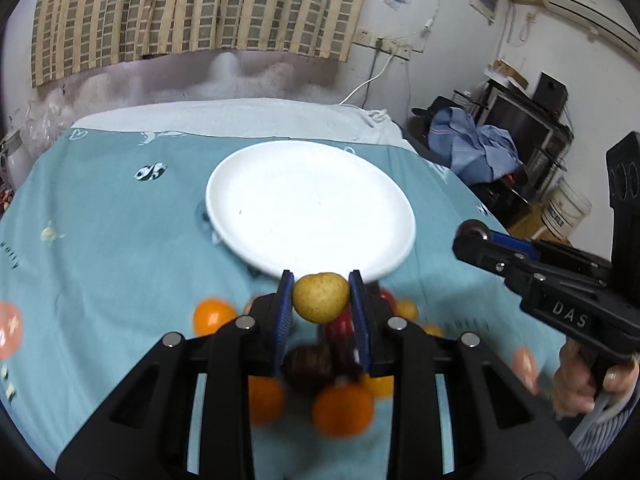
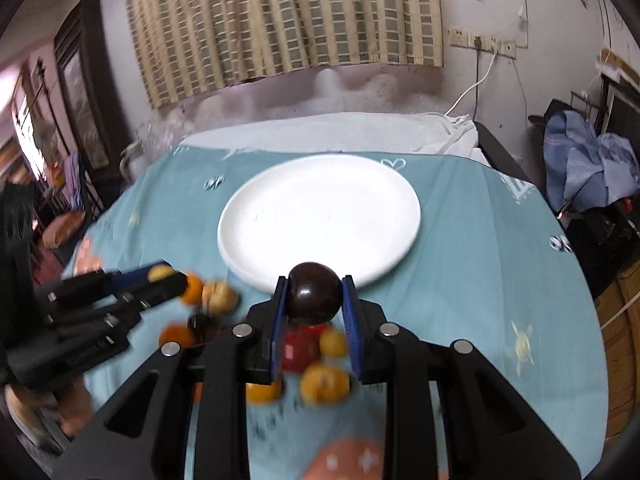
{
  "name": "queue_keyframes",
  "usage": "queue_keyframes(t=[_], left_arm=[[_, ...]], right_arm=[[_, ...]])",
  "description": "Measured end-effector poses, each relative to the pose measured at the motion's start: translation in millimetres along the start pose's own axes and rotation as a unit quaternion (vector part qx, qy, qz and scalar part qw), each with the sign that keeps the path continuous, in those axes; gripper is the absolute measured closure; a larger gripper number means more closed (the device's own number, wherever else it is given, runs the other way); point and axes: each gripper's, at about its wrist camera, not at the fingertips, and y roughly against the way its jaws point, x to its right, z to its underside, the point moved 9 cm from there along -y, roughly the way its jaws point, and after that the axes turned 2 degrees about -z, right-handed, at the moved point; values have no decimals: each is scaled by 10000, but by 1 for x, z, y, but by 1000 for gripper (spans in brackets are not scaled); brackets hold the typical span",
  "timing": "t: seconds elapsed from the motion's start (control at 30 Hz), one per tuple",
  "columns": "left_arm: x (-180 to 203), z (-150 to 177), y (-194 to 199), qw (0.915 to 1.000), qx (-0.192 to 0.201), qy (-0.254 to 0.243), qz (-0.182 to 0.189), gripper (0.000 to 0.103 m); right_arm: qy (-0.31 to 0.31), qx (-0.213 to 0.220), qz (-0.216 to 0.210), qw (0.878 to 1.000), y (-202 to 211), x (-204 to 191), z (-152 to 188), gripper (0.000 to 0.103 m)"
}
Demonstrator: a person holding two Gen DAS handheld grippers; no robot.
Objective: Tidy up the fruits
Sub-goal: 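Carry both fruits over the white plate and open both grippers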
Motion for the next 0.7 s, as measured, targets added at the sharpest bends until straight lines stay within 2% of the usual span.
queue_keyframes(t=[0.13, 0.27, 0.33, 0.37, 0.43, 0.5, 0.57, 0.63, 0.7], left_arm=[[-3, -8, -39, 9996, -267, 6, -136, 75], [-7, -5, -70, 9984, -529, 46, -170, 75], [-8, -2, -81, 9982, -556, 28, -218, 70], [-8, -1, -83, 9981, -563, 17, -232, 62], [-7, 0, -84, 9983, -517, -65, -245, 55], [-6, -1, -80, 9985, -444, -111, -284, 41], [-8, -2, -75, 9988, -381, -87, -309, 38], [-12, -4, -71, 9990, -337, 3, -299, 38], [-18, -5, -66, 9991, -302, 89, -296, 36]], right_arm=[[-273, -228, -59, 9993, -46, 9, -11, 76], [-536, -538, -137, 9970, -82, 19, -5, 75], [-559, -671, -282, 9958, -91, 20, -2, 75], [-575, -720, -381, 9950, -93, 20, -2, 75], [-613, -733, -500, 9942, -94, 20, -1, 75], [-617, -708, -500, 9943, -94, 21, -3, 68], [-652, -567, -411, 9954, -88, 22, -5, 27], [-647, -247, -329, 9971, -80, 24, -13, 26], [-572, -155, -316, 9977, -73, 23, -19, 26]])
